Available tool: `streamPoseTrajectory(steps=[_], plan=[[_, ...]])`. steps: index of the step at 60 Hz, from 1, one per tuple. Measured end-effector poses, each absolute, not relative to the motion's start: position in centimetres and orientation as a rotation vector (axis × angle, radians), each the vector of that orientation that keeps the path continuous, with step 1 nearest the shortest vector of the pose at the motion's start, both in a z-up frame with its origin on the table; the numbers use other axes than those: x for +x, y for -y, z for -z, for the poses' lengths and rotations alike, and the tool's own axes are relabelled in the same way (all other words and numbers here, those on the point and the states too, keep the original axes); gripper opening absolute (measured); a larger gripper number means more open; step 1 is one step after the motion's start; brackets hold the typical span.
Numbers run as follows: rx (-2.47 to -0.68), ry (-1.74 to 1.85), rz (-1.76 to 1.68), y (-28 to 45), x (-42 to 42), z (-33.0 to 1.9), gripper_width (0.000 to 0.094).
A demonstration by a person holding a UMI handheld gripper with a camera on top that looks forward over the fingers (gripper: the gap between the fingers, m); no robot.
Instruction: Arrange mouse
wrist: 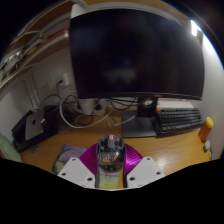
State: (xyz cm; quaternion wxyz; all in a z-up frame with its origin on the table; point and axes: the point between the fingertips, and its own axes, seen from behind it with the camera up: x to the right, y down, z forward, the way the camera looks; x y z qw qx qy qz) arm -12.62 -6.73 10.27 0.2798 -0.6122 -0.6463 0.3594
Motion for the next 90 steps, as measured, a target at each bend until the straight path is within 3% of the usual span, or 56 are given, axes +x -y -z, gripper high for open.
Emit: streamPoseTrajectory(steps=[6, 21, 30, 36, 37, 45, 64, 76, 90], plan=[[-1.644, 1.768, -0.987, 12.0, -12.6, -8.6, 0.0308], [-1.671, 1.882, -0.876, 18.1, -10.0, 0.7, 0.0315], [-1.583, 1.894, -0.837, 18.1, -9.6, 1.4, 0.0469], [-1.594, 1.886, -0.776, 17.2, -9.5, 1.2, 0.0821], [-1.602, 1.884, -0.774, 17.1, -9.5, 1.0, 0.0880], [-1.676, 1.891, -0.810, 16.6, -7.1, -2.2, 0.0848], [-1.738, 1.865, -0.789, 11.9, 7.1, -14.3, 0.0863], [-1.762, 1.811, -0.773, 9.9, 14.1, -17.2, 0.0863], [-1.700, 1.772, -0.771, 9.1, 16.4, -19.0, 0.0863]])
